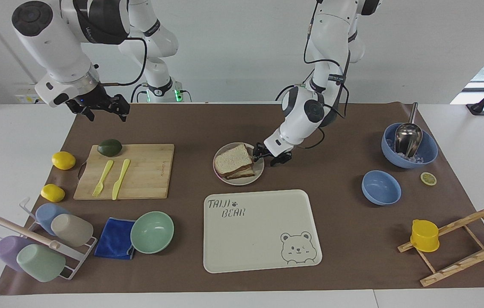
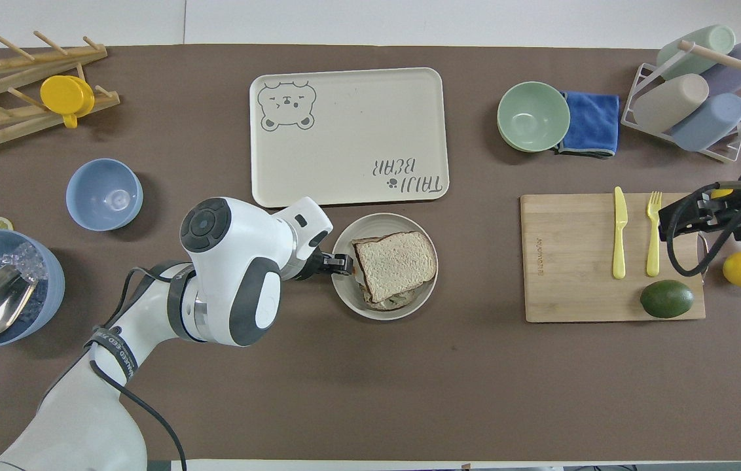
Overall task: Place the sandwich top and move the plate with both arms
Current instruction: 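Grip the white plate rim with the left gripper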
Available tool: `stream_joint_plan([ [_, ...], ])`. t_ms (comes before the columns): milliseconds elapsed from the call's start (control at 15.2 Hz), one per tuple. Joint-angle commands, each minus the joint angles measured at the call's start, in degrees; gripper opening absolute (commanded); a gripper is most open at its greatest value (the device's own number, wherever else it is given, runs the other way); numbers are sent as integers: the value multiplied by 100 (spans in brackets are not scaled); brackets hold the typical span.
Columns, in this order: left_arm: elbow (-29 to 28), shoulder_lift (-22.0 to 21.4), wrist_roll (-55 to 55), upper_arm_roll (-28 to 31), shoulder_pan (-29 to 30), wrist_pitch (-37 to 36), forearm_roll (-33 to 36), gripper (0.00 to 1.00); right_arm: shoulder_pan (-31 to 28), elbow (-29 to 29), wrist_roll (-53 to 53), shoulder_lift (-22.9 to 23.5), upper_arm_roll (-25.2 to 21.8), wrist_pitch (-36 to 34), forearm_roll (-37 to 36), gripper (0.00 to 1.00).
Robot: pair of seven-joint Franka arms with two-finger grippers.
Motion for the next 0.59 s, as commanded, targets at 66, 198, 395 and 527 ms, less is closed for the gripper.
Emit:
stream_joint_plan([
  [66,-159,-117,-93,59,-90,67,-61,13,37,-39,-189,-37,-191,34,95,100],
  [198,-168,-117,-93,59,-90,50,-61,0,63,207,-198,77,-374,-54,147,100],
  [395,-159,-125,-251,50,-20,-12,-70,0,63,278,-444,104,-797,-37,587,100],
  [527,-115,-160,-295,50,-11,-56,-79,0,98,287,-375,113,-763,-89,561,100],
])
